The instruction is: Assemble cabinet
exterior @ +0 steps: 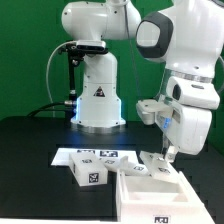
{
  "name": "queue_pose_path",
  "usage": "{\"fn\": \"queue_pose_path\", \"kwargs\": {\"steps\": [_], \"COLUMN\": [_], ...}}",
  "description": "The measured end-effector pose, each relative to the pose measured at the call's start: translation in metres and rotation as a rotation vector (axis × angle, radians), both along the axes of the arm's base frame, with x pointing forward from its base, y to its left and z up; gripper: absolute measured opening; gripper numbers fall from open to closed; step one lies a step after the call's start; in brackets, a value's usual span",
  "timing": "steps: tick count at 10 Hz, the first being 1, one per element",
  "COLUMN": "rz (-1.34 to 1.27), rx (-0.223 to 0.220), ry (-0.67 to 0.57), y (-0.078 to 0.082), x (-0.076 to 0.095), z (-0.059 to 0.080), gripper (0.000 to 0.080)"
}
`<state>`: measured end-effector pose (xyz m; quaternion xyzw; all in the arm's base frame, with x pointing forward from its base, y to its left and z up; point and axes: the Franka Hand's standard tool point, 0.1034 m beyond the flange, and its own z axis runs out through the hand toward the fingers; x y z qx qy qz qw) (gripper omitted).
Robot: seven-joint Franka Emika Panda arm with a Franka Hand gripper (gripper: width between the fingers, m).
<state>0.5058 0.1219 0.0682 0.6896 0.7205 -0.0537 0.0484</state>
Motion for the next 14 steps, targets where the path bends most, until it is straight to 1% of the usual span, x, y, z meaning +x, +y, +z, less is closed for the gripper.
{"fn": "queue_pose_path", "kwargs": {"steps": [1,2,4,5,6,10,12,14], "rz": [-0.007,-0.014,-0.008,0.028,0.063,0.033,0.025,0.012], "rx": [-0.009,-0.014,-0.022,-0.017,-0.008,-0.011,-0.019,-0.027], "ry": [0.007,0.002,0.006,0.0,-0.007,-0.011,-0.001,0.019], "y": [0.0,0.001,-0.004,-0.008,-0.015,-0.014,-0.012,-0.013], "x": [0.011,0.028,0.055,0.069,0.073,0.073,0.085,0.089], "z": [0.0,0.001,0.001,0.001,0.0,0.0,0.0,-0.001], "gripper": [0.0061,0.0061,0.0061,0.0061,0.0061,0.0061,0.0061,0.0061]}}
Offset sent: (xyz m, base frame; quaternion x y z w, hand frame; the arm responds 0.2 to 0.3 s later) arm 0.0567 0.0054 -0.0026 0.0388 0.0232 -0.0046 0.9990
